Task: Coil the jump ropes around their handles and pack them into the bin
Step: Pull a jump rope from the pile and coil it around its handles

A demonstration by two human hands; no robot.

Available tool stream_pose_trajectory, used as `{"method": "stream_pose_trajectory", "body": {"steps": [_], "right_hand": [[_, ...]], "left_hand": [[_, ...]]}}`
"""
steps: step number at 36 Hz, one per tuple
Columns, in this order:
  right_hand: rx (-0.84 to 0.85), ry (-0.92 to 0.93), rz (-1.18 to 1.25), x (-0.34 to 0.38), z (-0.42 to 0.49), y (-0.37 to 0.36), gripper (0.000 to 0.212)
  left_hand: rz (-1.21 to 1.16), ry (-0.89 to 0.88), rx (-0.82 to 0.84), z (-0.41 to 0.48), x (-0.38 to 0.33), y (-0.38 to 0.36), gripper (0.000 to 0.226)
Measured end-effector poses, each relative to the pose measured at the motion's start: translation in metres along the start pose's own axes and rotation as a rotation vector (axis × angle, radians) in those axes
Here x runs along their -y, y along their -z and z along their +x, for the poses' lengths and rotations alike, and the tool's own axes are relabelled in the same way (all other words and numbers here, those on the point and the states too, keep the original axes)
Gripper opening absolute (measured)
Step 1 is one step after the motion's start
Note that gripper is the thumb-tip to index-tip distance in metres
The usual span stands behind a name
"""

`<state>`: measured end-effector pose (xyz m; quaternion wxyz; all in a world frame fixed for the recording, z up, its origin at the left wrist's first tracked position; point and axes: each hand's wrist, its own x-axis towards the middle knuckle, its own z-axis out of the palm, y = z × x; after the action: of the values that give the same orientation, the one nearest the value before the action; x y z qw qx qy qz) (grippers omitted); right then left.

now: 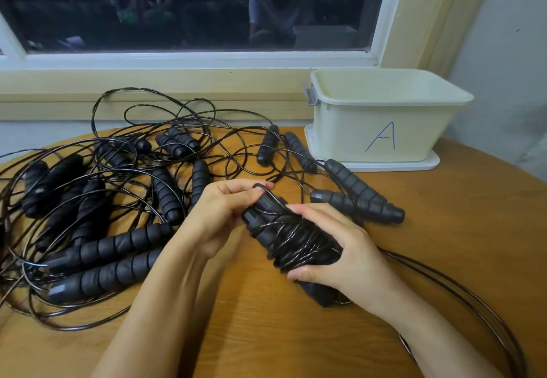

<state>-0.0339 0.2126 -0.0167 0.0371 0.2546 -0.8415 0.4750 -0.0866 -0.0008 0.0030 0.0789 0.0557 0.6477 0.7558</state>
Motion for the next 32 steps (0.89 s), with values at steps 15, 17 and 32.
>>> {"method": "stream_pose_trajectory", "body": {"steps": [15,17,32], "right_hand": [[-0.015,-0.016,0.305,0.008,-0.002,-0.001,0.082],[-0.054,-0.029,0.339,0.008,-0.002,-0.002,0.081],[-0.019,-0.152,0.334,0.0,0.002,-0.003,0.081]], "left_hand": [[-0.563,0.392,-0.035,0.006,0.021,-0.009,0.02],[-0.506,0.396,-0.069,0.008,0.024,-0.014,0.033],[-0.823,0.264,0.241,0.0,0.007,-0.021,0.047]]}}
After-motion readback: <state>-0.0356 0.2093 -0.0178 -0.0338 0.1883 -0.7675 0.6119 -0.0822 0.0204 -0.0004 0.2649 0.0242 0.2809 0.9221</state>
